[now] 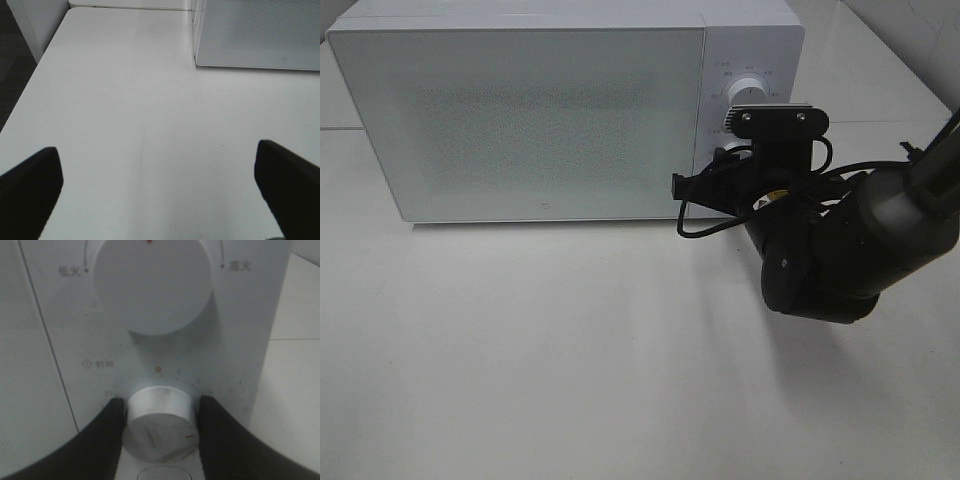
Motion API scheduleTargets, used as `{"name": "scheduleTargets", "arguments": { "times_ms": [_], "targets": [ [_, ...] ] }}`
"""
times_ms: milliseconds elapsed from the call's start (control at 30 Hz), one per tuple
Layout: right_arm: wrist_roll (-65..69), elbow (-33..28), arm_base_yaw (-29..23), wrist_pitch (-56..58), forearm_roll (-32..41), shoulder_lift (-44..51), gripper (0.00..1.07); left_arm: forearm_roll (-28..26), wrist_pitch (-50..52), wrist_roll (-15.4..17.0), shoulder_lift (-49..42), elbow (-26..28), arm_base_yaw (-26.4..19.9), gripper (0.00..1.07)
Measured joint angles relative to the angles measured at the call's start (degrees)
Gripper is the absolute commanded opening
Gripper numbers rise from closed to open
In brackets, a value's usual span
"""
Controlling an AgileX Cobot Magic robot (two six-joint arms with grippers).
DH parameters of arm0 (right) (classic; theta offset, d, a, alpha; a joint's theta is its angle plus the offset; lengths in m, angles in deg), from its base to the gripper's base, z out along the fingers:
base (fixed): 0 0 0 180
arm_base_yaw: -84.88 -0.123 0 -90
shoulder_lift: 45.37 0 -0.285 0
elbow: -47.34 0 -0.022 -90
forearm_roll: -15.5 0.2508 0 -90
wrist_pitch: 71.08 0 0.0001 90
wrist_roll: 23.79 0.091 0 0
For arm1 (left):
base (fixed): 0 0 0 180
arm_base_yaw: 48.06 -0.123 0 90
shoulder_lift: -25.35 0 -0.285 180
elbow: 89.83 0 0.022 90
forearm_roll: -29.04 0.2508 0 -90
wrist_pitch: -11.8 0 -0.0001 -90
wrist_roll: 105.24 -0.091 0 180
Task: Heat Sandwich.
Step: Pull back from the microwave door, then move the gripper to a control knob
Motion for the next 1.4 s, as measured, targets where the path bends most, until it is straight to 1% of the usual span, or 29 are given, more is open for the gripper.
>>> {"name": "scheduleTargets", "arguments": {
  "times_ms": [200,300,333,367,467,500,533,633,667,700,833,867,967,1000,1133,1167,1233,1300,1367,1400],
  "targets": [
    [5.73,0.00,0.00,0.00,-0.06,0.00,0.12,0.00,0.00,0.00,0.00,0.00,0.00,1.00],
    [12.03,0.00,0.00,0.00,-0.17,0.00,0.12,0.00,0.00,0.00,0.00,0.00,0.00,1.00],
    [15.93,0.00,0.00,0.00,-0.17,0.00,0.12,0.00,0.00,0.00,0.00,0.00,0.00,1.00],
    [15.93,0.00,0.00,0.00,-0.17,0.00,0.12,0.00,0.00,0.00,0.00,0.00,0.00,1.00],
    [21.77,0.00,0.00,-0.06,-0.17,0.00,0.12,0.00,0.00,0.00,0.00,0.00,0.00,1.00],
    [25.95,-0.06,0.00,-0.06,-0.17,0.00,0.12,0.00,0.00,0.00,0.00,0.00,0.00,1.00],
    [25.95,-0.06,0.00,-0.06,-0.17,0.00,0.12,0.00,0.00,0.00,0.00,0.00,0.00,1.00],
    [34.09,-0.11,0.00,-0.11,-0.17,0.00,0.13,0.00,0.00,0.00,0.00,0.00,0.00,1.00],
    [39.13,-0.17,0.00,-0.11,-0.17,0.00,0.13,0.00,0.00,0.00,0.00,0.00,0.00,1.00],
    [39.13,-0.17,0.00,-0.11,-0.17,0.00,0.13,0.00,0.00,0.00,0.00,0.00,0.00,1.00],
    [51.05,-0.29,0.00,-0.34,-0.17,0.00,0.13,0.00,0.00,0.00,0.00,0.00,0.00,1.00],
    [51.05,-0.29,0.00,-0.34,-0.17,0.00,0.13,0.00,0.00,0.00,0.00,0.00,0.00,1.00],
    [59.13,-0.34,0.00,-0.52,-0.17,0.00,0.13,0.00,0.00,0.00,0.00,0.00,0.00,1.00],
    [59.13,-0.34,0.00,-0.52,-0.17,0.00,0.13,0.00,0.00,0.00,0.00,0.00,0.00,1.00],
    [67.21,-0.52,0.00,-1.15,-0.17,-0.06,0.13,0.00,0.00,0.00,0.00,0.00,0.00,1.00],
    [67.21,-0.52,0.00,-1.15,-0.17,-0.06,0.13,0.00,0.00,0.00,0.00,0.00,0.00,1.00],
    [72.48,-0.52,0.00,-1.15,-0.11,-0.06,0.13,0.00,0.00,0.00,0.00,0.00,0.00,1.00],
    [74.08,-0.52,0.00,-1.15,0.06,-0.06,0.13,0.00,0.00,0.00,0.00,0.00,0.00,1.00],
    [77.86,-0.52,0.00,-1.15,0.29,-0.06,0.13,0.00,0.00,0.00,0.00,0.00,0.00,1.00],
    [82.33,-0.52,0.00,-1.15,0.52,-0.06,0.13,0.00,0.00,0.00,0.00,0.00,0.00,1.00]
  ]
}}
